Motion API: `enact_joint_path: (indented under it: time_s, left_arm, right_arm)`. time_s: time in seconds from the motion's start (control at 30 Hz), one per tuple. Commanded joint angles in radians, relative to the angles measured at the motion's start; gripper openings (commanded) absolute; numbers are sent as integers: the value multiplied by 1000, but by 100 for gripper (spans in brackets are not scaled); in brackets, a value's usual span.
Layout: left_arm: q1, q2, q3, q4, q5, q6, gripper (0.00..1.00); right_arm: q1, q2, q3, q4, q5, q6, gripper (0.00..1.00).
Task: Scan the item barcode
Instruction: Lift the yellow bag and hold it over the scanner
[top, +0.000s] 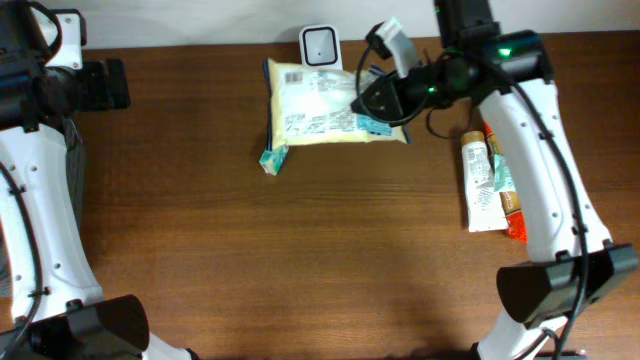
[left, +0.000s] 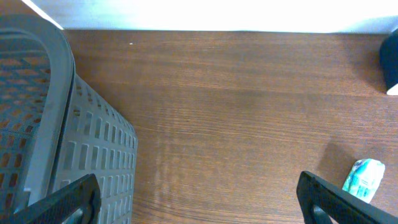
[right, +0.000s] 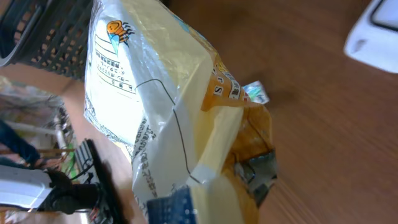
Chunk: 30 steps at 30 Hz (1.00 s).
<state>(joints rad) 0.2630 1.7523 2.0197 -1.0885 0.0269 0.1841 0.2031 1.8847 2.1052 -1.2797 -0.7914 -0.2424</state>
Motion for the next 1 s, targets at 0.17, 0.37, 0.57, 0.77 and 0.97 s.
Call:
enact_joint_path:
  time_s: [0.17,0.37,0.57,0.77,0.97]
  left_arm:
    - [2,1,1,2,7,16,99]
    - [2,1,1,2,7,16,99]
    - [2,1,1,2,7,16,99]
    - [2,1,1,2,7,16,99]
    - [2,1,1,2,7,16,99]
  right_arm:
    - [-11,-62,8,84,185,-6,4]
    - [226,110,8,630,1317,-310,4]
    - [262,374,8,1239,1612,-994,4]
    - [264,488,5,1324,1565,-1097,4]
    - [268,497,-42,1317,1562,-1096,4]
